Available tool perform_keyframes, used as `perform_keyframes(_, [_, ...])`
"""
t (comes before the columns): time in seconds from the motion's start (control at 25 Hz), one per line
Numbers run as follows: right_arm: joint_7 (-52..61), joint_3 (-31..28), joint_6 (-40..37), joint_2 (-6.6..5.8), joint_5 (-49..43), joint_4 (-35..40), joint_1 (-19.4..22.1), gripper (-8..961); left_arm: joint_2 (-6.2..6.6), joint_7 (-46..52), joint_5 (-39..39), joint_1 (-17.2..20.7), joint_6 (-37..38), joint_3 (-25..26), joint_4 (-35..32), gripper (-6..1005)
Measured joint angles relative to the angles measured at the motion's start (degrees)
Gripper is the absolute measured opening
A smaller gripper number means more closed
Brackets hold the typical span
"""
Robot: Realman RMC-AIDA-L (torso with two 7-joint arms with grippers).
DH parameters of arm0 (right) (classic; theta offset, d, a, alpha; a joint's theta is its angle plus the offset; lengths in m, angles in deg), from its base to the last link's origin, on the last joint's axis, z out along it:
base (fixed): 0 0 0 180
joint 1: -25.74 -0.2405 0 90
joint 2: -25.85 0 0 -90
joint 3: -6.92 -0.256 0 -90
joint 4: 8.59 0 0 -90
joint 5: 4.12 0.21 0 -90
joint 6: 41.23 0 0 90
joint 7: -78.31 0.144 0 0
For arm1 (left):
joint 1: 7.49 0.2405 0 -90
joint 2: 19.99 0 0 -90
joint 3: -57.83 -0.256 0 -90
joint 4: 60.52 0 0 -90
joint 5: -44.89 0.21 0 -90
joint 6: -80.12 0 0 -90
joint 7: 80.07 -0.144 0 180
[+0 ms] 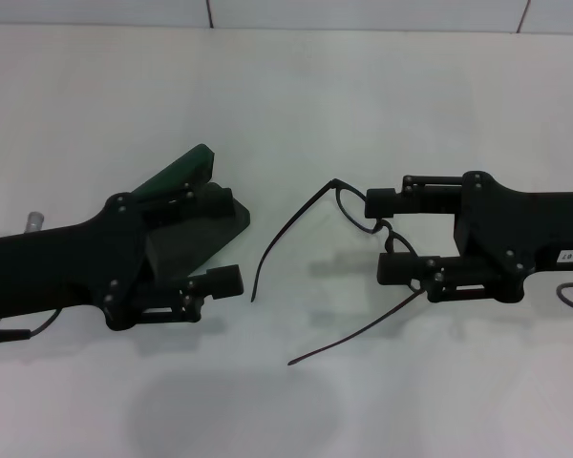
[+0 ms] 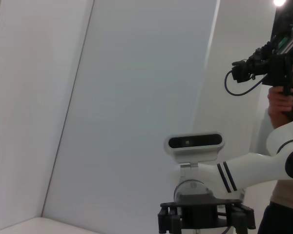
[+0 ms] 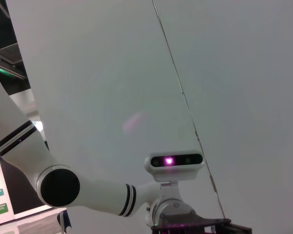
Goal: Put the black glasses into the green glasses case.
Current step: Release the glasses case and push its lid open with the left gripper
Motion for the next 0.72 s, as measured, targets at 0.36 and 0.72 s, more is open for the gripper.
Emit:
perform_keyframes(0.36, [-0.31,-0.40,-0.09,0.20,0.04,0.03,0.02,679,-0.20,0.45,0.01,0.28,0.00,0.19,0.03,817])
perform_keyframes(0.72, [-0.55,-2.03,-0.09,0.36,-0.40,0.00,1.00,678,-0.40,2.91,-0.43,-0.12,-0.24,1.07,-0.53,802])
